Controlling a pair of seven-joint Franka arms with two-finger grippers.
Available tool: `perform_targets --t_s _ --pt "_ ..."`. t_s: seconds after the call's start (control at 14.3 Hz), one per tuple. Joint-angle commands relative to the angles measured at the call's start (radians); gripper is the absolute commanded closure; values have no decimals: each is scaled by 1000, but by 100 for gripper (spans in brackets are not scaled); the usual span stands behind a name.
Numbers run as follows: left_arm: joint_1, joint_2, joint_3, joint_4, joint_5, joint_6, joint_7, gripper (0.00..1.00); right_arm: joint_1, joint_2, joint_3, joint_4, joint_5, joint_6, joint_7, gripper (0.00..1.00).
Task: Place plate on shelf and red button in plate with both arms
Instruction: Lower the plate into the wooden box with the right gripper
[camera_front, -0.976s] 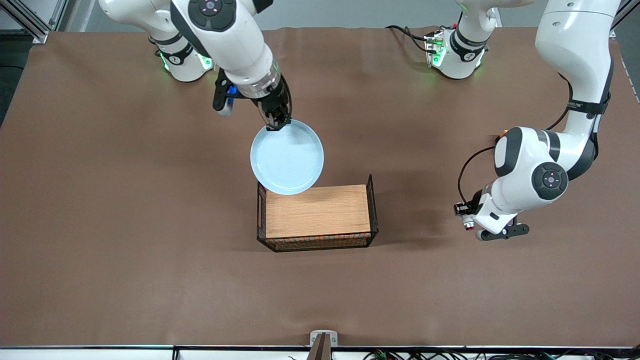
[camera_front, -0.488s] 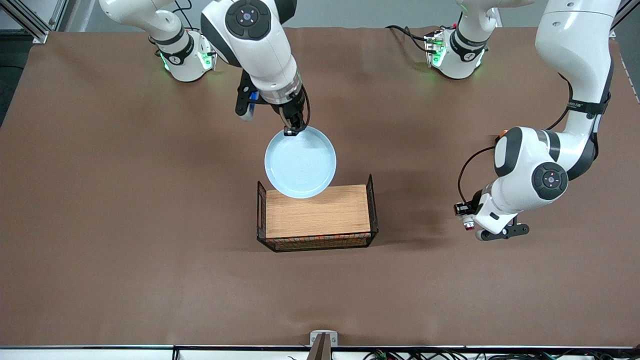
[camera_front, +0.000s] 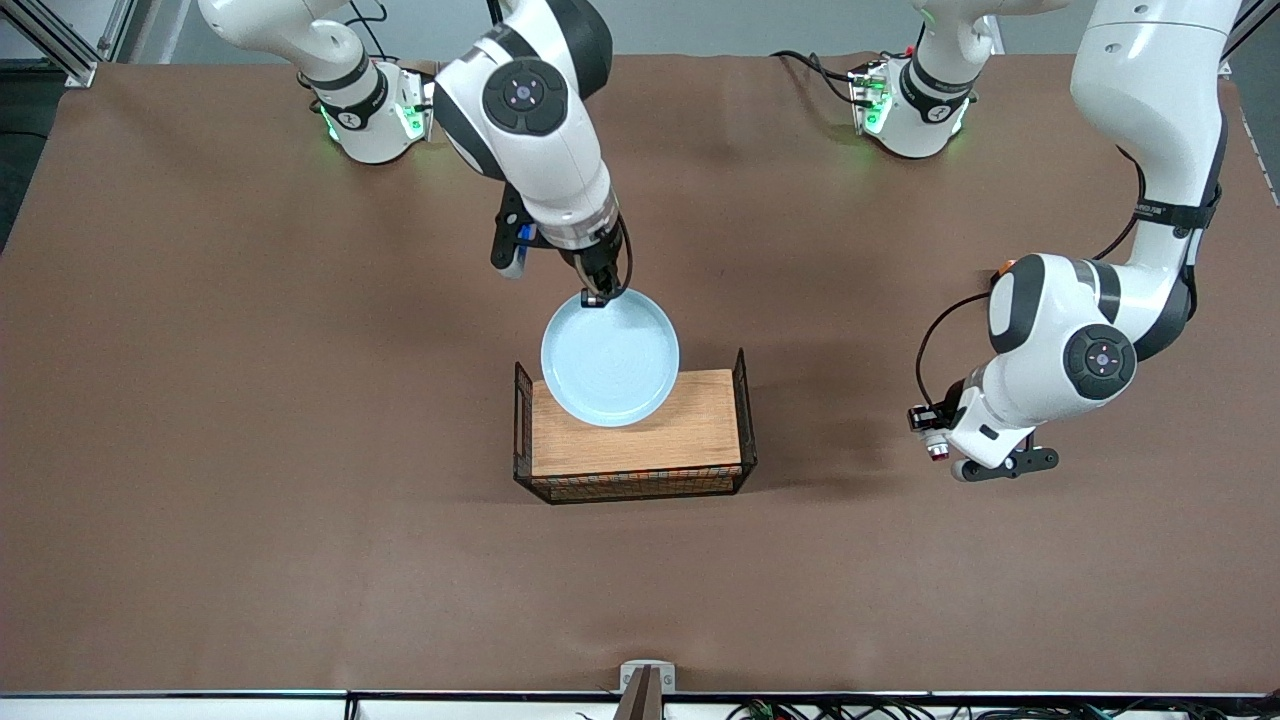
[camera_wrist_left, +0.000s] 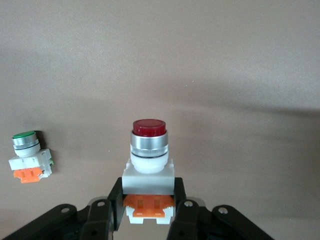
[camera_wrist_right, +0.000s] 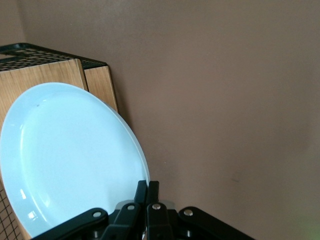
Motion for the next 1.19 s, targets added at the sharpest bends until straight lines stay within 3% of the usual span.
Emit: perform_targets --t_s 0.0,1.12 --pt "-6 1 3 13 18 -17 -16 72 12 29 -6 18 -39 23 35 100" --pt "-6 1 3 13 18 -15 -16 72 -2 132 -14 70 -76 72 35 100"
